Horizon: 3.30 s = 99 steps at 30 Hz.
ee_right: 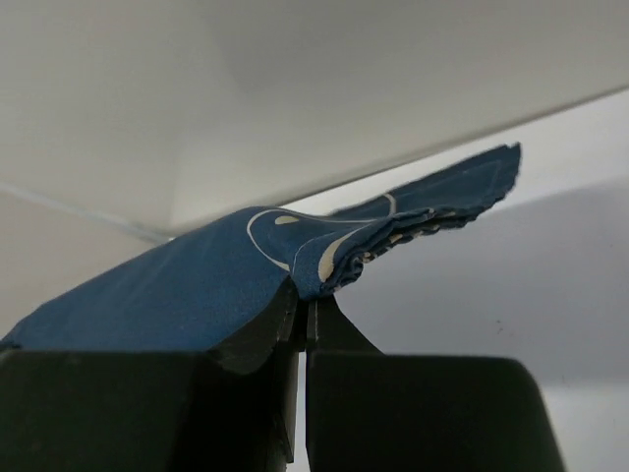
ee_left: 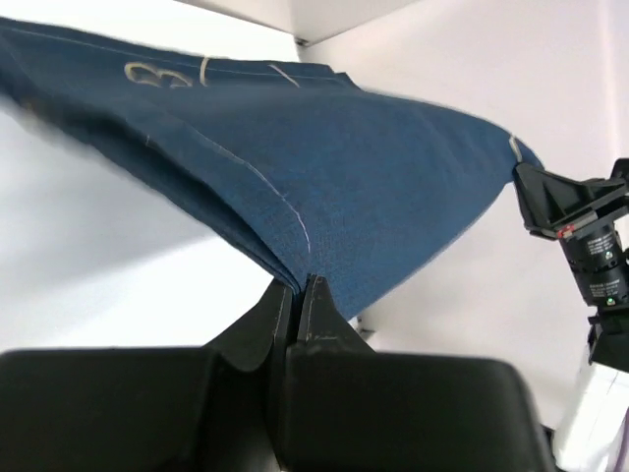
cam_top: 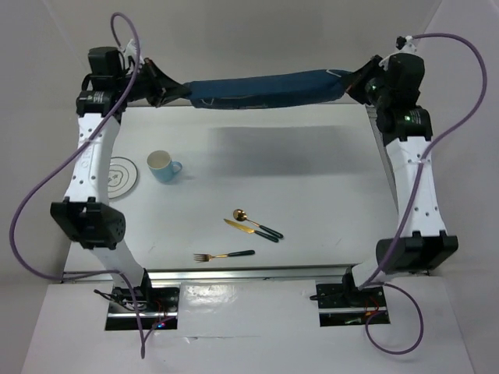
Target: Set the dinner table for one person
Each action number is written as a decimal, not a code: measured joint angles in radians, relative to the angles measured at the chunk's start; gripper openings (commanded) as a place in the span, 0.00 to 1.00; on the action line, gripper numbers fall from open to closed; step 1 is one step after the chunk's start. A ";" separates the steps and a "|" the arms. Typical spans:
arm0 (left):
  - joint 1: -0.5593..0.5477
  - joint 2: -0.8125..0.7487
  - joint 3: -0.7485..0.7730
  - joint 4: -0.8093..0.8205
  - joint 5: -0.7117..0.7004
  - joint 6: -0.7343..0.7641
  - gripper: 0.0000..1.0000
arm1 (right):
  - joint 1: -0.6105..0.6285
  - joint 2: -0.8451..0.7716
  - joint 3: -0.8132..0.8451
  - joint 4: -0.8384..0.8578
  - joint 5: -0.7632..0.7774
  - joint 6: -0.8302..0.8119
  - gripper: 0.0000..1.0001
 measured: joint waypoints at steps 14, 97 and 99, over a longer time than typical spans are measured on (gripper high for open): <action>0.064 -0.032 -0.025 0.094 0.114 -0.065 0.00 | 0.005 0.035 0.045 0.016 -0.094 -0.021 0.00; -0.275 0.233 -0.660 -0.057 -0.532 0.238 0.00 | 0.080 0.144 -0.983 0.257 -0.115 0.018 0.00; -0.278 0.224 -0.668 -0.056 -0.541 0.238 0.00 | 0.080 0.141 -0.985 0.257 -0.113 0.017 0.00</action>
